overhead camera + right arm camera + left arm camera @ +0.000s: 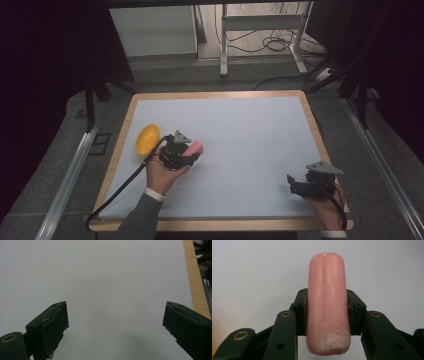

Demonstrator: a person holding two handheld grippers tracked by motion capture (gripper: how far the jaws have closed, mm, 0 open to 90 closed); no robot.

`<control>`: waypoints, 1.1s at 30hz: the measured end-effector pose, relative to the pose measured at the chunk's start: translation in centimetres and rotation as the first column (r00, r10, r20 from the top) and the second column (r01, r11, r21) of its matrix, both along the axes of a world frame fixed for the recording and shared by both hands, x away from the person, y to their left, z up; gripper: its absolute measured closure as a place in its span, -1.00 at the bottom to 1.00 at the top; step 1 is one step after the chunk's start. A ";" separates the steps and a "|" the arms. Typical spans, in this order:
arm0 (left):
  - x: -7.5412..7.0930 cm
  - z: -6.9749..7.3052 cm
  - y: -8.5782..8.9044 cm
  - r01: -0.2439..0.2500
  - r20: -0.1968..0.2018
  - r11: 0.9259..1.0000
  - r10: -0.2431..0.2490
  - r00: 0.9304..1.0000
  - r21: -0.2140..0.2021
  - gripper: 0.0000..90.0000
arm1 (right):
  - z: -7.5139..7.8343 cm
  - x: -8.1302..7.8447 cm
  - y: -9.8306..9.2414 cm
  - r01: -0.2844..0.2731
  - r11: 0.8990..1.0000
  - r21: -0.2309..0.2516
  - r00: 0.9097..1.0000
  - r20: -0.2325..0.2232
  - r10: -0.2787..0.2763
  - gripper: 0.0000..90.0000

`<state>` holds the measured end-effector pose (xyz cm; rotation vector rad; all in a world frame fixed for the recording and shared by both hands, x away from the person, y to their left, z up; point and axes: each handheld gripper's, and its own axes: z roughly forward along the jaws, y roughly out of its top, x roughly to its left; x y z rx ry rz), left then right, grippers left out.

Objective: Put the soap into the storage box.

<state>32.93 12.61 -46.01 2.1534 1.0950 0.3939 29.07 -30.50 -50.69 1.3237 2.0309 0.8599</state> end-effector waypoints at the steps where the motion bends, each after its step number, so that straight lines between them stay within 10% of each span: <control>1: 0.0 0.0 0.1 -0.001 0.002 1.000 0.001 1.000 -0.002 0.34 | 0.0 0.0 0.0 -0.001 1.000 -0.001 1.000 -0.001 0.001 -0.87; 33: 0.2 1.8 4.1 -0.085 0.052 0.996 0.087 0.995 -0.033 0.34 | -0.2 0.1 0.1 0.000 1.000 -0.006 1.000 -0.007 0.000 -0.87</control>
